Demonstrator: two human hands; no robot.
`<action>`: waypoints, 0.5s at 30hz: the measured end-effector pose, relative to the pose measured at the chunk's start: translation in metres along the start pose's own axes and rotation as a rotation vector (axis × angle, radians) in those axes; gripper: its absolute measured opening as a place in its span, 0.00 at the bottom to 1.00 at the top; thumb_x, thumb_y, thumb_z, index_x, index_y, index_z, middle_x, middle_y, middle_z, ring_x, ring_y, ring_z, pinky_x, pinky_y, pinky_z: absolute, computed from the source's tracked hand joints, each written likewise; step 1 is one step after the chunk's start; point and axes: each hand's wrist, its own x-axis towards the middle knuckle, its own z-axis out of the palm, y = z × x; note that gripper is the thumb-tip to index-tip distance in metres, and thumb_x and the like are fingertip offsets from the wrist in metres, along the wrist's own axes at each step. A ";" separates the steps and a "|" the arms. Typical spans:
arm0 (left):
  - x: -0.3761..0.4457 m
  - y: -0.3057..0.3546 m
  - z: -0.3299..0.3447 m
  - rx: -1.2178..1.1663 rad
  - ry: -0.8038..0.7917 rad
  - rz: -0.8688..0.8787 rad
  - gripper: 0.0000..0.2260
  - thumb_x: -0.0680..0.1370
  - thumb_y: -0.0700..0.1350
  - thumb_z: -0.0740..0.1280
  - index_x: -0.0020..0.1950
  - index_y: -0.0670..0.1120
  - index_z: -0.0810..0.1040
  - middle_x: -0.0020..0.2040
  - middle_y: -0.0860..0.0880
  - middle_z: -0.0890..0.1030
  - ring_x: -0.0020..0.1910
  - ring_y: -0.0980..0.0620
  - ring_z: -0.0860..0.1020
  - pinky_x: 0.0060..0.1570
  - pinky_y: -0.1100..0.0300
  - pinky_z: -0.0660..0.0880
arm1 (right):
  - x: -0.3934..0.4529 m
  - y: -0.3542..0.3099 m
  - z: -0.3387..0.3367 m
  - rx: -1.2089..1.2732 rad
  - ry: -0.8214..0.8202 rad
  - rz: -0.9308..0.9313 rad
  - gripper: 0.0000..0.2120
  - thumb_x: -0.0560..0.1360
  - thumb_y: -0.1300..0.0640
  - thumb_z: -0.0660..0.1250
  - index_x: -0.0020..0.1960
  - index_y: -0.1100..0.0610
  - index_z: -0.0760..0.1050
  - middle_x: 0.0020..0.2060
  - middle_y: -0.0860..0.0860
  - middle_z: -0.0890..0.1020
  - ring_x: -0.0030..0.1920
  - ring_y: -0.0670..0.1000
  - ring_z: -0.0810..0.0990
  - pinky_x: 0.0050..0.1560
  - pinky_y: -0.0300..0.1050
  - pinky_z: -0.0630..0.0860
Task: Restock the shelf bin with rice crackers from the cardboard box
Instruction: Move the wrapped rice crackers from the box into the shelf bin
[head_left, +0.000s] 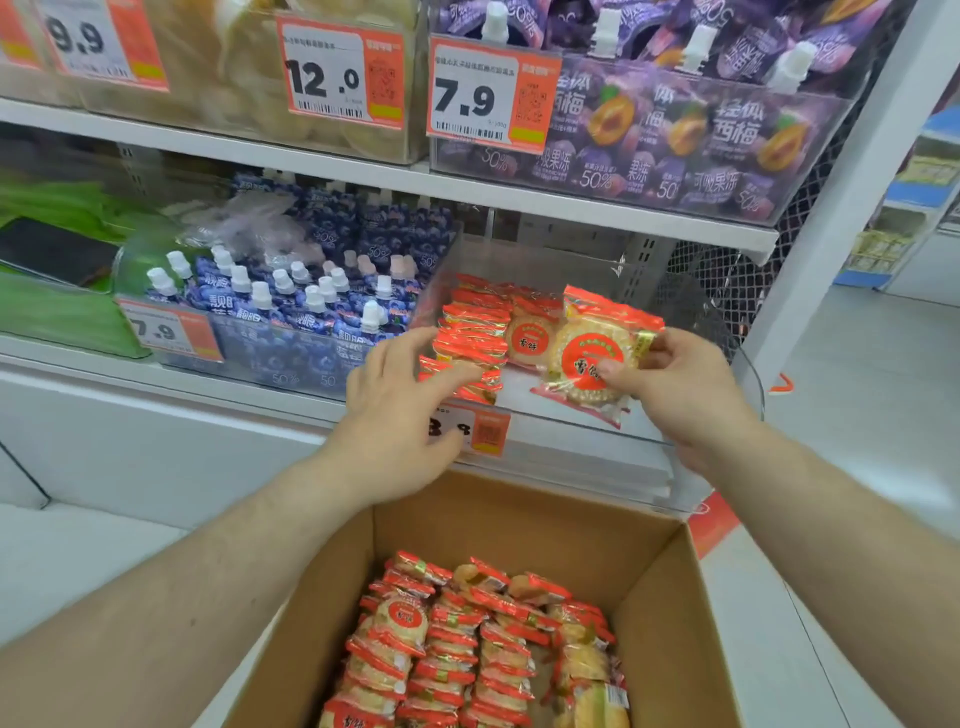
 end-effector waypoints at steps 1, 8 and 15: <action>0.001 -0.003 0.003 0.053 -0.027 -0.029 0.24 0.73 0.52 0.68 0.69 0.63 0.70 0.76 0.48 0.53 0.75 0.45 0.48 0.71 0.40 0.51 | 0.020 0.003 0.002 -0.035 -0.009 0.029 0.19 0.69 0.66 0.75 0.58 0.63 0.76 0.50 0.57 0.83 0.47 0.52 0.83 0.41 0.38 0.80; 0.004 -0.018 0.021 -0.126 -0.069 -0.054 0.22 0.74 0.43 0.69 0.65 0.60 0.74 0.78 0.52 0.46 0.77 0.48 0.45 0.74 0.50 0.52 | 0.099 0.034 0.048 -0.340 -0.060 0.156 0.23 0.66 0.62 0.80 0.57 0.59 0.74 0.48 0.53 0.81 0.49 0.54 0.81 0.43 0.47 0.80; 0.005 -0.019 0.023 -0.299 -0.064 -0.058 0.20 0.73 0.41 0.69 0.61 0.60 0.75 0.73 0.68 0.45 0.76 0.57 0.52 0.59 0.59 0.74 | 0.120 0.040 0.077 -0.611 0.055 0.180 0.17 0.70 0.50 0.76 0.49 0.61 0.76 0.36 0.54 0.81 0.39 0.52 0.79 0.45 0.45 0.78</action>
